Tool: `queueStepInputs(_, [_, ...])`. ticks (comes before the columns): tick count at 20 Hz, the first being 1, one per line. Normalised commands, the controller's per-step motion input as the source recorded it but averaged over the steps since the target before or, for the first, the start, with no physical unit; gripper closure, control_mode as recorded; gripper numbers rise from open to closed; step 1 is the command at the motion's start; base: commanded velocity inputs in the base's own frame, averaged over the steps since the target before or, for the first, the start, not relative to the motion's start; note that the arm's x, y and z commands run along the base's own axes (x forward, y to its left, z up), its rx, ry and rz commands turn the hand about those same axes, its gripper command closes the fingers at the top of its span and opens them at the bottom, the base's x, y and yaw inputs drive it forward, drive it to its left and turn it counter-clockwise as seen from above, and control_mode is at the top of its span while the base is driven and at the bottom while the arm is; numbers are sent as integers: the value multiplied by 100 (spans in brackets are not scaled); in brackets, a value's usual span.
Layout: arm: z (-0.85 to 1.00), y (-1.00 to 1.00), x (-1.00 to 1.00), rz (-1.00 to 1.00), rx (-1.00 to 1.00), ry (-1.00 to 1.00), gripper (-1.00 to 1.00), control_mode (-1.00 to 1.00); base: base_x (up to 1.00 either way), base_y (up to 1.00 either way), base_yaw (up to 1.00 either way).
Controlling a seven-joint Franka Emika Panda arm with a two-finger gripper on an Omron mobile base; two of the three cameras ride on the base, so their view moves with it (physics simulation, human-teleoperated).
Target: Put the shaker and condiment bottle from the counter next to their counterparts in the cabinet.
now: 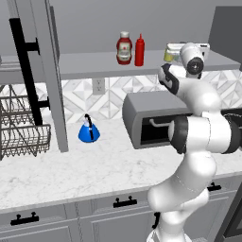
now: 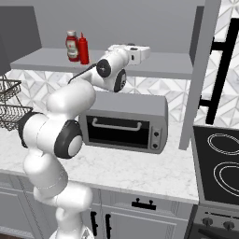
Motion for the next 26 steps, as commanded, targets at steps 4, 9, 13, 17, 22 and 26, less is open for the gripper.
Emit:
queueStepInputs(4, [17,0,-67,5,0,-21,-100,-100,0,0,0])
queueStepInputs(9, [27,0,-91,7,0,-14,-100,-100,0,0,0])
queueStepInputs(13, [24,-2,-100,1,-2,2,-100,-100,0,0,0])
queueStepInputs(17, [18,-18,-100,3,-9,17,-100,-100,0,0,0])
queueStepInputs(22, [28,-7,-100,9,-20,32,-100,-100,0,0,0])
queueStepInputs(26, [14,-7,-100,14,-21,29,-100,-100,0,0,0])
